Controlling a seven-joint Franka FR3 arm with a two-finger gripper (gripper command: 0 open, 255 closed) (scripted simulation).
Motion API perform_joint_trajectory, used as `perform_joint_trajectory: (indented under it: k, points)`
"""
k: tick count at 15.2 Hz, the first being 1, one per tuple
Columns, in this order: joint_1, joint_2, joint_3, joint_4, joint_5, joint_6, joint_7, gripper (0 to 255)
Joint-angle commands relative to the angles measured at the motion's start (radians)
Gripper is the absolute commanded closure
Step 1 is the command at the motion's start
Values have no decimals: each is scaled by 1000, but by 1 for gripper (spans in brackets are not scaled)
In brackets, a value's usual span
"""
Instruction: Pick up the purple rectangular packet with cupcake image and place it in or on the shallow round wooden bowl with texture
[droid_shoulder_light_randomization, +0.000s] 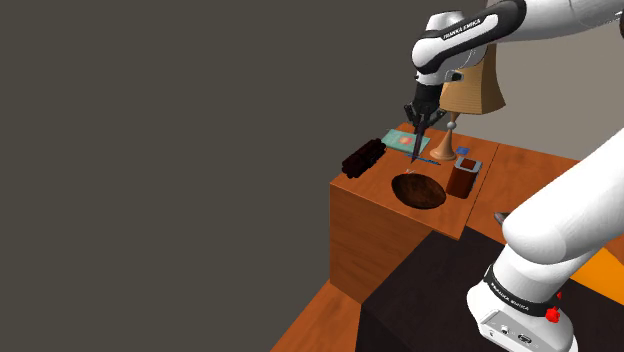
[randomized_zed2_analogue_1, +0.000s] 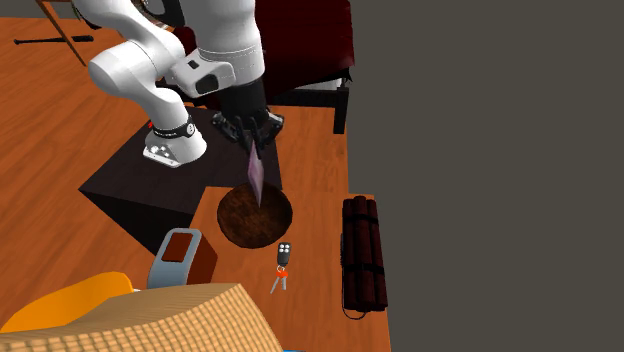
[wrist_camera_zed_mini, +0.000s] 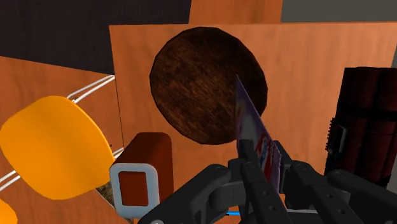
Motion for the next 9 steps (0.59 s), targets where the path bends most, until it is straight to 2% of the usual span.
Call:
perform_joint_trajectory:
  k: [1, 2, 9]
  points:
    - [-7, -88, 2, -76, -16, -11, 5, 255]
    - [-15, -151, 3, -121, -28, -29, 5, 255]
    - [-17, -120, -4, -191, -29, 72, 5, 255]
